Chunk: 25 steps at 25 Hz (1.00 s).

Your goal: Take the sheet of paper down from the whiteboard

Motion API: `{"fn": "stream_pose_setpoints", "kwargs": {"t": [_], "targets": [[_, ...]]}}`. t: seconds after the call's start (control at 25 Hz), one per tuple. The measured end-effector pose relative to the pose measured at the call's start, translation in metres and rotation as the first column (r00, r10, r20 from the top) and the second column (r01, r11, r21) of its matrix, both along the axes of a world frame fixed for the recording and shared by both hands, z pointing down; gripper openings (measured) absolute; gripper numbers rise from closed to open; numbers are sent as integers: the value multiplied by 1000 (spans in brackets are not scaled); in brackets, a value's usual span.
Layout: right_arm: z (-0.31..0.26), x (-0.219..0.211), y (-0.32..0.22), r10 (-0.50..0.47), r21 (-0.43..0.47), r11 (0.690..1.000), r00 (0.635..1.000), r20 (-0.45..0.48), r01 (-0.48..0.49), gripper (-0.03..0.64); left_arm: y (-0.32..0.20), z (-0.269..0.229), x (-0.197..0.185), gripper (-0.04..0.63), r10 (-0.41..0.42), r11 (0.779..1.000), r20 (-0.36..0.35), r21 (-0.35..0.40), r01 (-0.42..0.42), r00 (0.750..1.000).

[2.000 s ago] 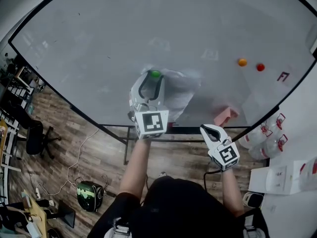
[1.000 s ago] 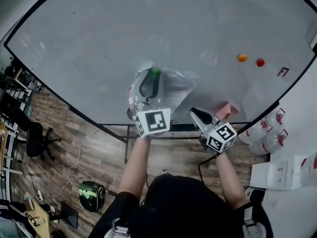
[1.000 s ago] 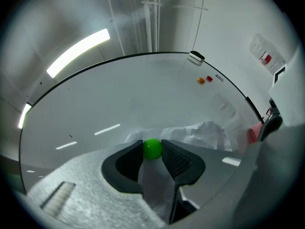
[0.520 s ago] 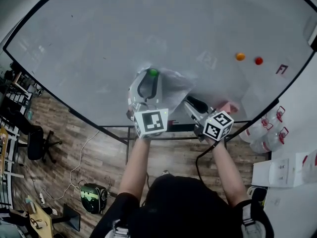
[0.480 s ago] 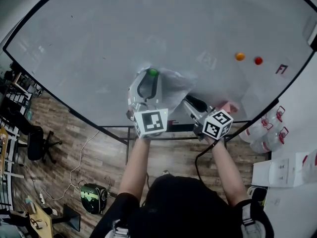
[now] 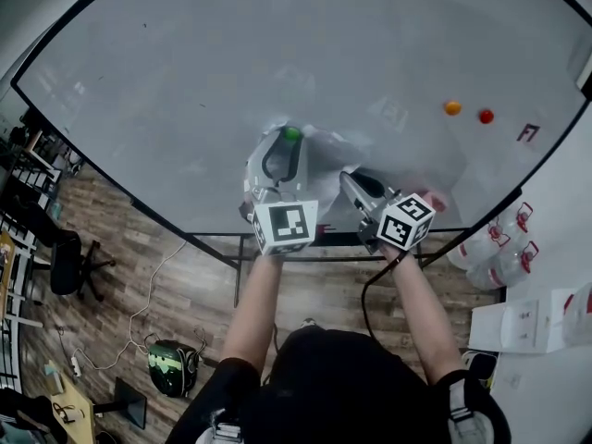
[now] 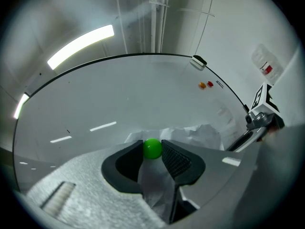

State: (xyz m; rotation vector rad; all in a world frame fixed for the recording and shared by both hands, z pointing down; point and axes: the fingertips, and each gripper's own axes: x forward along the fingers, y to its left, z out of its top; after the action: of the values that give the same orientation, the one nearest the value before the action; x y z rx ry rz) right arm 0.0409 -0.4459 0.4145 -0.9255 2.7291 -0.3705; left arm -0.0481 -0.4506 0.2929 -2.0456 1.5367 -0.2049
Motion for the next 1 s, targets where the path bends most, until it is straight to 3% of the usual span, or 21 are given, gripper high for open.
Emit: {"fn": "stream_pose_setpoints", "kwargs": {"t": [0.08, 1.0], "targets": [[3, 3, -1, 13, -15, 1000, 1000, 0, -13, 5, 0, 0, 1, 133, 3, 1000, -1, -1, -3, 1000], [12, 11, -9, 87, -75, 993, 996, -4, -88, 3, 16, 2, -22, 132, 23, 1000, -43, -7, -24, 999]]}}
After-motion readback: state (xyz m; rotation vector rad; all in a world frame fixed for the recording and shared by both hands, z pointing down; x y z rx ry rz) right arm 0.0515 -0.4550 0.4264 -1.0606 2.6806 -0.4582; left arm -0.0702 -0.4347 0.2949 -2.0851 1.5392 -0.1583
